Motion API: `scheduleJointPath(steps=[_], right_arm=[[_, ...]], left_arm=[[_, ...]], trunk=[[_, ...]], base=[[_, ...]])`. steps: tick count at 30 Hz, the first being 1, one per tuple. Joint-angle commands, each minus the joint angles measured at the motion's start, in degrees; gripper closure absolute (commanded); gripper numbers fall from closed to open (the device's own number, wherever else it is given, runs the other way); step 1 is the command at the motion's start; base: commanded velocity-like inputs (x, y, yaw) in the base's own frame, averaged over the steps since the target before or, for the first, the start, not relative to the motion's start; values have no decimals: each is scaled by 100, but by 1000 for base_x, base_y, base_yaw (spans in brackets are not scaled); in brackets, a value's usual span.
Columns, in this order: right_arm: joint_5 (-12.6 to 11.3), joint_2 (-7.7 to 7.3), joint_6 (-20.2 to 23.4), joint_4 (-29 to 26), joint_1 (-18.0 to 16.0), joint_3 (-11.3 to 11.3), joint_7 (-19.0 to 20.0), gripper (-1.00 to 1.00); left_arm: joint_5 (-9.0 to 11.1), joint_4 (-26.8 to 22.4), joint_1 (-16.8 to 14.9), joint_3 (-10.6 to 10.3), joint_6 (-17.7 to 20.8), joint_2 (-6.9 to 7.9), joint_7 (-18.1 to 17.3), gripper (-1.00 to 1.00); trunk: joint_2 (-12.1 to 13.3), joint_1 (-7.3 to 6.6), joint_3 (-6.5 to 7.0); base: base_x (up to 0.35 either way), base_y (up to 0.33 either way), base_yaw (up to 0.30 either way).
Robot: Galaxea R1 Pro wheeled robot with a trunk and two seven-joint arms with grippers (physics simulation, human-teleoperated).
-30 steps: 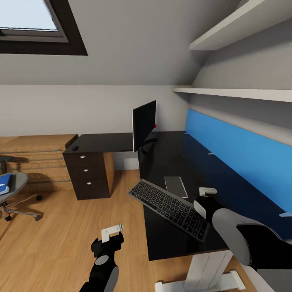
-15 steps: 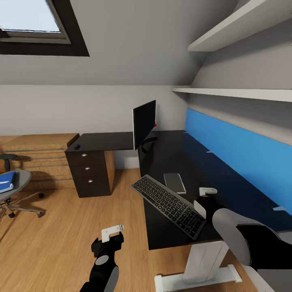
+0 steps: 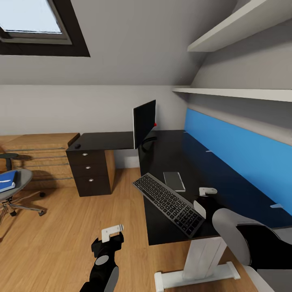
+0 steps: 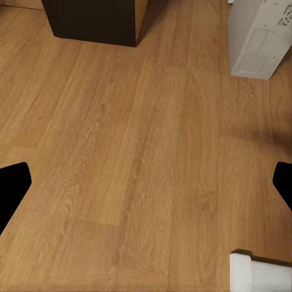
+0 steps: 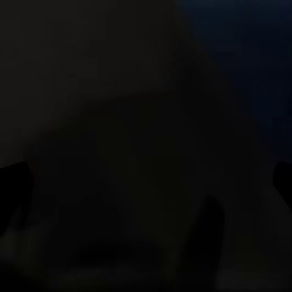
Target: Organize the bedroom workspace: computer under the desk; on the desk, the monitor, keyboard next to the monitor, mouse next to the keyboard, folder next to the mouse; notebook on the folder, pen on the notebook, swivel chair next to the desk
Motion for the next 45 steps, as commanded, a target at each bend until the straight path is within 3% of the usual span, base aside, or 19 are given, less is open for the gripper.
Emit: scheduleJointPath(steps=[1, 16, 27, 38, 40, 45], right_arm=[[-45, 0, 46, -8, 1, 5, -16, -100], [-57, -14, -650, -12, 1, -12, 24, -100], [-65, -16, -960, -10, 2, -20, 163, -100], [-76, -28, -992, 16, 9, -21, 1735, -100], [-71, -26, -993, 54, 9, -21, 1940, -100], [-61, -9, -997, 131, 11, -14, 2076, -100]], left_arm=[[41, -7, -5, -10, 19, 2, 43, -100], [41, 57, -5, -34, 22, 2, 35, -100], [41, 80, -6, -41, 22, 2, 34, -100], [33, 97, -6, -45, 20, 2, 36, -100], [27, 89, -4, -120, 13, 0, 48, -100], [30, 62, -6, -579, 5, 10, 89, -100]], trunk=[[37, -22, 11], [639, -352, 281], [639, -352, 281], [639, -352, 281], [639, -352, 281], [599, -330, 263]], base=[[-2, 0, 0], [0, 0, 0], [0, 0, 0], [0, 0, 0], [0, 0, 0], [0, 0, 0]])
